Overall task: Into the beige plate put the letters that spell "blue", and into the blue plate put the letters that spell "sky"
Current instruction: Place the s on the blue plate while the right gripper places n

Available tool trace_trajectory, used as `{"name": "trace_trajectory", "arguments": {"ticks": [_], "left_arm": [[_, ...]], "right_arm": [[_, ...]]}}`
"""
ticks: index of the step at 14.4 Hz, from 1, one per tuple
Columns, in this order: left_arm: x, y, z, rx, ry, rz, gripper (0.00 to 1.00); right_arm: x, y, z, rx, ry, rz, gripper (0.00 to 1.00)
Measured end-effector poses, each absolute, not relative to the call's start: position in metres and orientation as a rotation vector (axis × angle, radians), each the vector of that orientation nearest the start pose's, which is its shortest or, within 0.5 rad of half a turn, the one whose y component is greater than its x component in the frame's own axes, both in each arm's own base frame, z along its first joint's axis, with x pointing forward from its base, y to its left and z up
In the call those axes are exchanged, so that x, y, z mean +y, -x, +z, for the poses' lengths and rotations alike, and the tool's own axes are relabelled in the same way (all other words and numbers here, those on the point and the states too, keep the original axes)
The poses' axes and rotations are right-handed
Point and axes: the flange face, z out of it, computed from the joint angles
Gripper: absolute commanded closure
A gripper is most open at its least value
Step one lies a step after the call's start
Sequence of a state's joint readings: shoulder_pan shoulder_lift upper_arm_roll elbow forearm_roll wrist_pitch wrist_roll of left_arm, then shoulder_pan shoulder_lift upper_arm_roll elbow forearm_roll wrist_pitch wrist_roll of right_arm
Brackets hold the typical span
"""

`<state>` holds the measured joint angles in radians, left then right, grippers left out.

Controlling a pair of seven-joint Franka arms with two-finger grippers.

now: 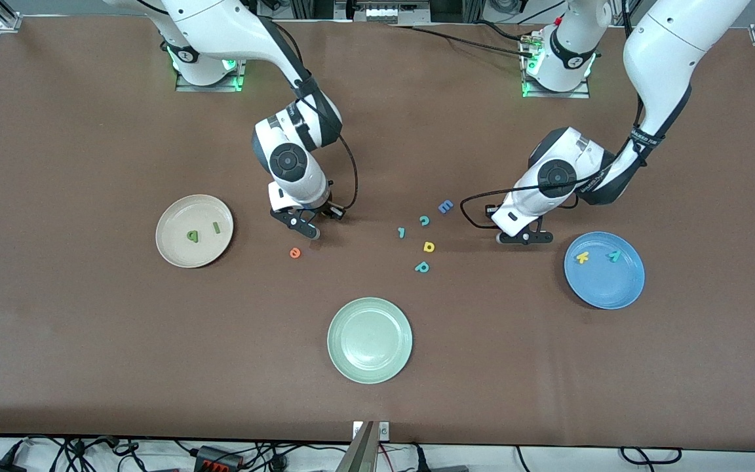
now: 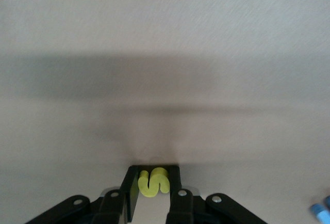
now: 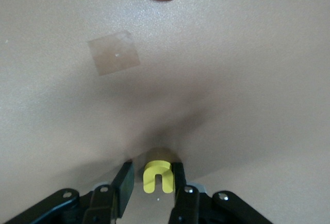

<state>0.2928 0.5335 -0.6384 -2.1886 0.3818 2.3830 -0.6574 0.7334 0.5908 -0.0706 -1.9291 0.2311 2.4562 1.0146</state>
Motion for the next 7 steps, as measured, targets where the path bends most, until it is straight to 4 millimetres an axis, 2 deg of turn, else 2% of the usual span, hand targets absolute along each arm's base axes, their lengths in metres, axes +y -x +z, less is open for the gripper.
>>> {"name": "trace_trajectory", "arguments": {"ticks": [2, 3, 5, 7], "left_arm": [[-0.185, -0.504, 0.179, -0.055, 3.045, 0.388, 0.92], [-0.182, -0.514, 0.190, -0.040, 3.023, 0.400, 0.92], [-0.172, -0.542, 0.218, 0.031, 3.002, 0.398, 0.92], [-0.145, -0.572, 0.244, 0.131, 3.002, 0.389, 0.92]], "right_arm": [[0.380, -0.485, 0.174, 0.806, 3.007, 0.179, 0.61], [0.381, -0.485, 0.174, 0.806, 3.007, 0.178, 0.67], [0.382, -0.484, 0.174, 0.800, 3.009, 0.178, 1.00], [0.384, -0.482, 0.175, 0.793, 3.010, 0.175, 1.00]]}}
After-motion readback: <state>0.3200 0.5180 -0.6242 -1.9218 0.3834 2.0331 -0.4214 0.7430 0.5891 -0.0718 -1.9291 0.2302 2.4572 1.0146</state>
